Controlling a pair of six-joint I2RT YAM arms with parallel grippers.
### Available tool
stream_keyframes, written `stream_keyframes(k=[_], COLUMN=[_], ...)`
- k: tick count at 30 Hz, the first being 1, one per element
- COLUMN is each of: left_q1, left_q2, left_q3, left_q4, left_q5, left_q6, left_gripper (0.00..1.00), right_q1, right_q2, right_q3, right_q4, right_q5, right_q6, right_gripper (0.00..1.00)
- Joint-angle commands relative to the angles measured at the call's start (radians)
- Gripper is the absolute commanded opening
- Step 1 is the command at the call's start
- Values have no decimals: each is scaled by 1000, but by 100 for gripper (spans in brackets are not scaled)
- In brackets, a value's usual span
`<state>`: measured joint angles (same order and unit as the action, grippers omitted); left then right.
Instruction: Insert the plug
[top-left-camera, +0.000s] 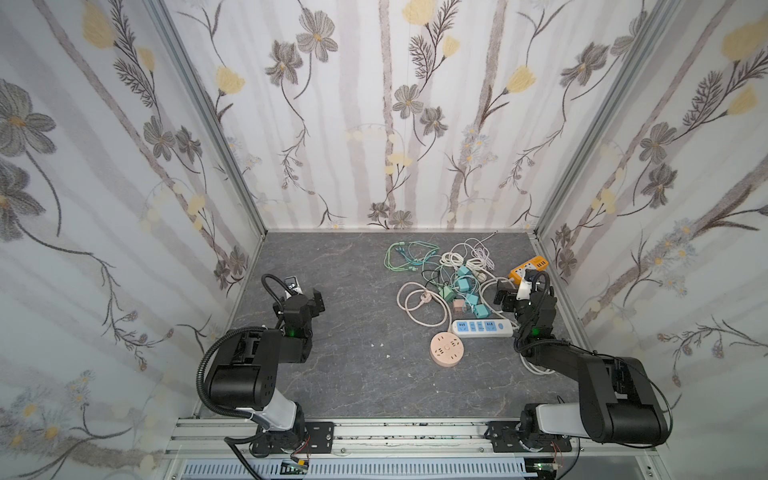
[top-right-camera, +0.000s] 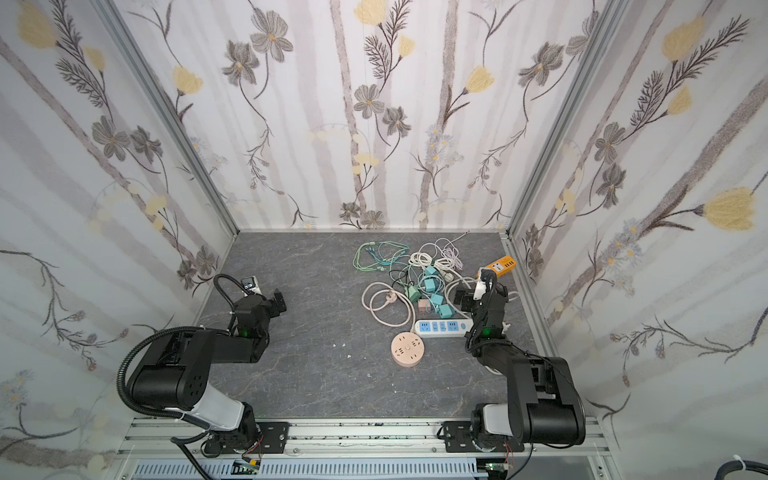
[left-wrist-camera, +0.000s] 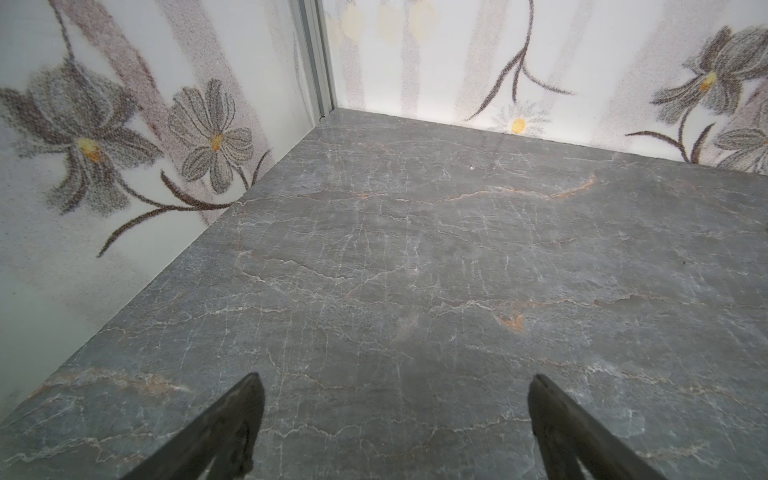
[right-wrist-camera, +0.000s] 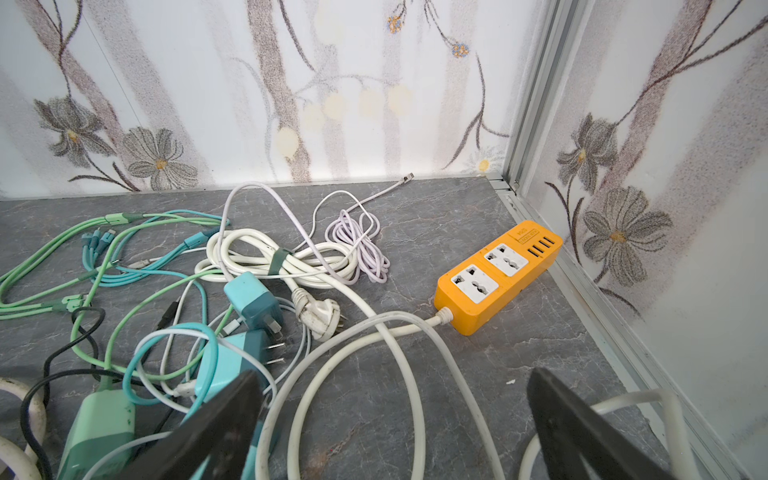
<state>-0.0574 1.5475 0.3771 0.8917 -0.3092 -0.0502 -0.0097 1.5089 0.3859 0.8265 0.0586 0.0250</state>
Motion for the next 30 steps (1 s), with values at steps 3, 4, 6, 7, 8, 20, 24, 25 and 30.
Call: stream_keyframes(k=[3, 4, 6, 7, 8, 20, 24, 25, 30], left_q1=[-42, -44, -57, -76, -99, -342, -438, -461, -554], left_q2=[-168, -199, -242, -252, -254, -8, 111, 139, 275], left_q3=[161, 191, 250, 293, 340, 775, 872, 892, 1012], left_q4=[-346, -379, -418, -458, -509, -1120, -1226, -1243, -1396], left_q5=[-51, -64, -73, -98, -123, 71, 127, 148, 140], left_q6=[42, 25, 3, -10, -21, -427, -460, -465, -484], left_gripper=[100, 100, 100, 100, 100, 100, 100, 100, 100], right_q1=[3, 5, 10, 10, 10, 77, 145, 169, 278], right_q2=[-105, -129, -165, -180, -191, -276, -303, -312, -325], right_q3=[113, 147, 219, 268, 323, 396, 363, 349, 254], right_q4=[-263, -338, -492, -603, -727, -1240, -1322, -1332, -1291], right_q5=[-5, 3, 62, 96, 113, -303, -327, -314, -296], right_q6=[-9, -7, 59, 121, 178, 561, 594, 608, 723], right_gripper=[99, 99, 99, 99, 99, 99, 99, 99, 99])
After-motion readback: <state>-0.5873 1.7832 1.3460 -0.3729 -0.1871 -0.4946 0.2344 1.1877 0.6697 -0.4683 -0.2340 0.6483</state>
